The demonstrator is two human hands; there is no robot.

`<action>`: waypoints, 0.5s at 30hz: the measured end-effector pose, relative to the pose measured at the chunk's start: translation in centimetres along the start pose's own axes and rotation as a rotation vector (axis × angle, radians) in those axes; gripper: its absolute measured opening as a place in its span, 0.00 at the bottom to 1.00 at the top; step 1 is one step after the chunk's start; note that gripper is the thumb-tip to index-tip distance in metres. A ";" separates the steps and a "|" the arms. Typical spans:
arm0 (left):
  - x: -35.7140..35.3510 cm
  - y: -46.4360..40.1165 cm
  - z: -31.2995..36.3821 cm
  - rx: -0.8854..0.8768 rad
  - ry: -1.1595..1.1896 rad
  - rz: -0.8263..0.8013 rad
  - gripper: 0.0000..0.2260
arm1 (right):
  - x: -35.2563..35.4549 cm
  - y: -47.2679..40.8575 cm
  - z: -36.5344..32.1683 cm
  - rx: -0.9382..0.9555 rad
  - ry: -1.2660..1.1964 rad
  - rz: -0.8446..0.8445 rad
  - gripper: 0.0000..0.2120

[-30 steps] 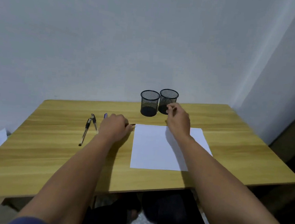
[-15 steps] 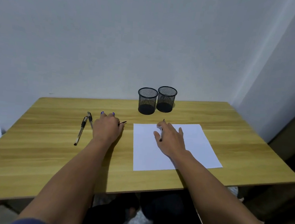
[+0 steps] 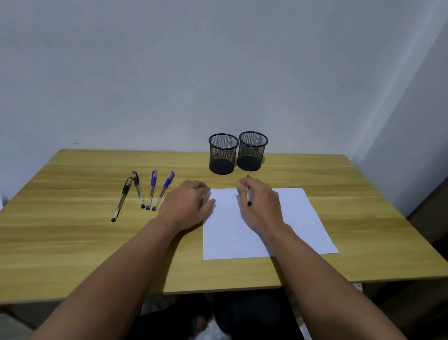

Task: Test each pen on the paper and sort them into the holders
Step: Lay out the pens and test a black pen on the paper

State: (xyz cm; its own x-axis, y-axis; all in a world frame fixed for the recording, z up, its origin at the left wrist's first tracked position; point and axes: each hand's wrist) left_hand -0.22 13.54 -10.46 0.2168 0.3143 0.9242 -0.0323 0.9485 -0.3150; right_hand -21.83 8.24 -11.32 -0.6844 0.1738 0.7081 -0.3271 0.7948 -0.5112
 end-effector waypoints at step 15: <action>-1.3 1.3 -0.5 -0.051 0.052 -0.005 0.29 | -3.2 -5.7 -2.1 -0.497 -0.905 0.043 0.13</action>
State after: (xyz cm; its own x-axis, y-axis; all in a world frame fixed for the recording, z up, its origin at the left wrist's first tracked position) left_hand -0.05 14.40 -12.15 0.2675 0.3062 0.9136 0.0182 0.9464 -0.3225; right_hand -16.40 4.34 -9.63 -0.9905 -0.1310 -0.0426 -0.1249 0.9845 -0.1231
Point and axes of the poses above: each hand's wrist, its own y-axis away from the middle knuckle, its own x-axis out of the back of the hand, z = x × y, and after that the axes turned 7 degrees about x, right-handed
